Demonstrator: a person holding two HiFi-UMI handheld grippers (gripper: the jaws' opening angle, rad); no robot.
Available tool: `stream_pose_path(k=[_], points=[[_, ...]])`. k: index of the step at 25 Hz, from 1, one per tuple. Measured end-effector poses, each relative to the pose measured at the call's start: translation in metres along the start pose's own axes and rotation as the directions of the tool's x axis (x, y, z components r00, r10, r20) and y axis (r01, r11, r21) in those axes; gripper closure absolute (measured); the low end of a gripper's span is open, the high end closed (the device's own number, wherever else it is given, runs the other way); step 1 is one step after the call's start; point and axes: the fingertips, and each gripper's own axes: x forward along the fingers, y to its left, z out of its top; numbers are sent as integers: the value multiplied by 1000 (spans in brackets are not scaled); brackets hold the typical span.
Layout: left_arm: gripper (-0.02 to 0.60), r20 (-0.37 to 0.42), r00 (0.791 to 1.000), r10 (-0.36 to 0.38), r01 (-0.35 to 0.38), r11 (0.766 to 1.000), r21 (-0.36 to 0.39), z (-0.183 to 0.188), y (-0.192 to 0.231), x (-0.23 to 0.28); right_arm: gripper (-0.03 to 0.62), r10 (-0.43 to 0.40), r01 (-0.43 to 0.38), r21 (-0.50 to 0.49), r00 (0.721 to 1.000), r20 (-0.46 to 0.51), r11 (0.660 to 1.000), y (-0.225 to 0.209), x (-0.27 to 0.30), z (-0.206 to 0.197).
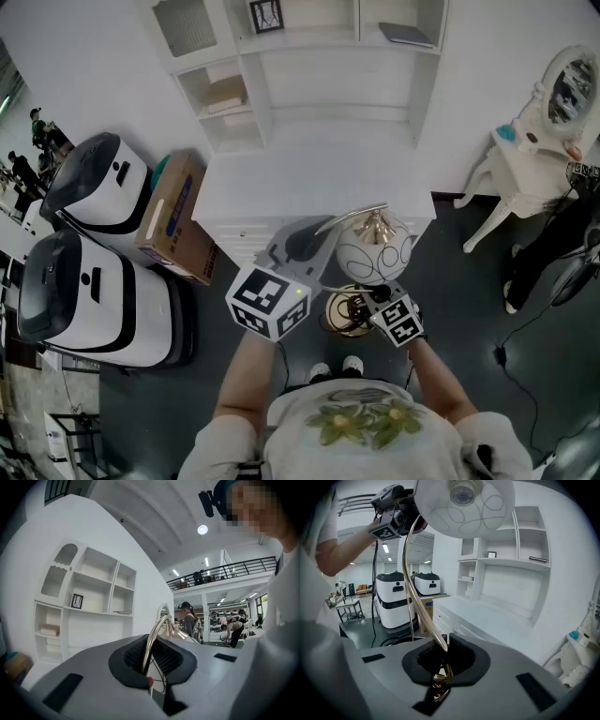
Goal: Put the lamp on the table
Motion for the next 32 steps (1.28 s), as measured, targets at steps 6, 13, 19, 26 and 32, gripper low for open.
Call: stream_pose_path(k=[6, 13, 19, 26, 32], points=[[552, -5, 1000, 0, 0, 1000, -21, -6, 1, 3, 553, 4, -4, 5, 1000, -1, 1000, -2, 1, -6], [553, -9, 1000, 20, -20, 1000, -16, -7, 4, 5, 553, 19, -19, 15, 1000, -13, 1000, -3, 4, -7], [552, -5, 1000, 31, -31, 999, -29, -5, 4, 3, 551, 21, -21, 7, 1000, 12, 1000, -4, 1, -4], [552, -15, 1000, 23, -24, 999, -35, -14, -4, 9, 551, 33, -33, 12, 999, 17, 999, -7, 0, -15], [553, -22, 999, 26, -27, 999, -47, -23, -9, 28, 551, 53, -53, 9, 999, 6, 999, -25, 0, -29]])
